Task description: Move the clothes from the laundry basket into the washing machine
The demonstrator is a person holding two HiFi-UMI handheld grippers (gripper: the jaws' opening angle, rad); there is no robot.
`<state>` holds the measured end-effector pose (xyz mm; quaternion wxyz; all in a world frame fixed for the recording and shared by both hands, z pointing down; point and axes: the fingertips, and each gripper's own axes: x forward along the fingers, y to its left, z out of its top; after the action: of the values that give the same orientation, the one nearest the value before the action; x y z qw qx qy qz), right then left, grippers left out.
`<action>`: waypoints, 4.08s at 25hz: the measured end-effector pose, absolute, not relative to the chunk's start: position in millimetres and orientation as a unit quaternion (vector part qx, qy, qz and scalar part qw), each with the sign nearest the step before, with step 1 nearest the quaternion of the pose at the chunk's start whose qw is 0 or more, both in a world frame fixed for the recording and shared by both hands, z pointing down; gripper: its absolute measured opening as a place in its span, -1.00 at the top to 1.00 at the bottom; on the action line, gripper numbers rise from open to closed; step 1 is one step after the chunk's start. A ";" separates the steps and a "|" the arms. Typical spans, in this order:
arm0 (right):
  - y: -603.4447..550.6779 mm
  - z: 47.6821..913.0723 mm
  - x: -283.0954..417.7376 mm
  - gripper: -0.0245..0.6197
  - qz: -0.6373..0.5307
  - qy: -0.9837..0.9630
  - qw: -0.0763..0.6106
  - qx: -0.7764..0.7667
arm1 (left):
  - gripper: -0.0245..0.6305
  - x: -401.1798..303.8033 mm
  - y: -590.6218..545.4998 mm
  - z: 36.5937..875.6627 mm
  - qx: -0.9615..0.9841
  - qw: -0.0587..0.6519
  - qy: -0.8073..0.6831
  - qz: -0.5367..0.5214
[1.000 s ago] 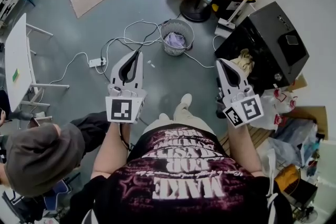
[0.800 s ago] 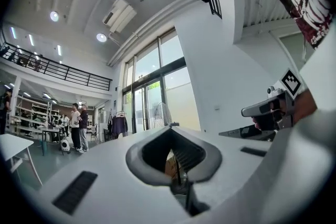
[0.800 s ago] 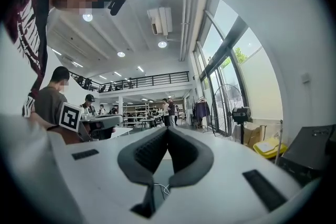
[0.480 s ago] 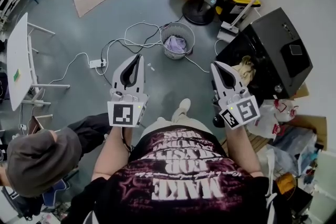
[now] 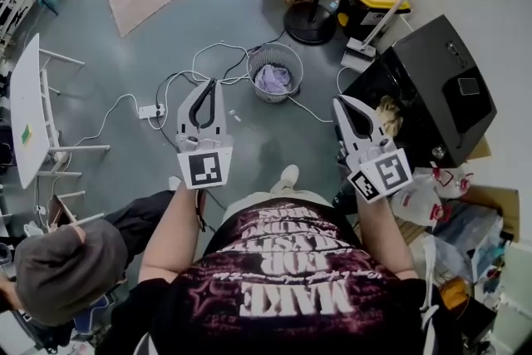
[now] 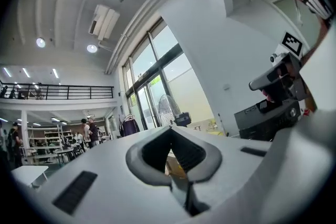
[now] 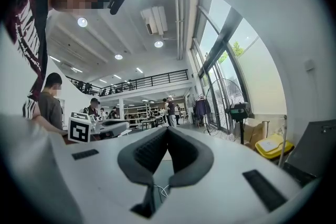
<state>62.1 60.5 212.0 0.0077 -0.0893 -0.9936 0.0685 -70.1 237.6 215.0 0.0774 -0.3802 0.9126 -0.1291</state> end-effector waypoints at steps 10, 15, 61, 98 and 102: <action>25.9 217.0 32.5 0.91 0.043 -0.994 0.011 -0.096 | 0.93 -75.2 202.0 207.2 -0.429 0.044 0.901 -0.055; 22.2 222.1 22.9 0.91 0.045 -0.993 0.016 -0.109 | 0.93 -77.4 204.4 199.8 -0.418 0.046 0.906 -0.053; 33.5 224.0 -124.1 0.91 0.031 -0.995 0.037 -0.083 | 0.93 -231.2 196.1 206.1 -0.457 0.025 0.888 -0.050; -16.4 294.2 -179.1 0.91 0.053 -0.982 0.111 -0.144 | 0.93 -299.1 94.7 257.4 -0.474 -0.015 0.880 -0.025; -37.5 314.6 -178.8 0.91 0.058 -0.977 0.121 -0.164 | 0.93 -292.9 86.6 285.8 -0.457 -0.036 0.888 -0.045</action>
<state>-178.8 -37.5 314.6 0.1207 -0.1640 -0.9773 0.0576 -292.9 86.6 285.8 -0.0363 -0.4571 0.8876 -0.0450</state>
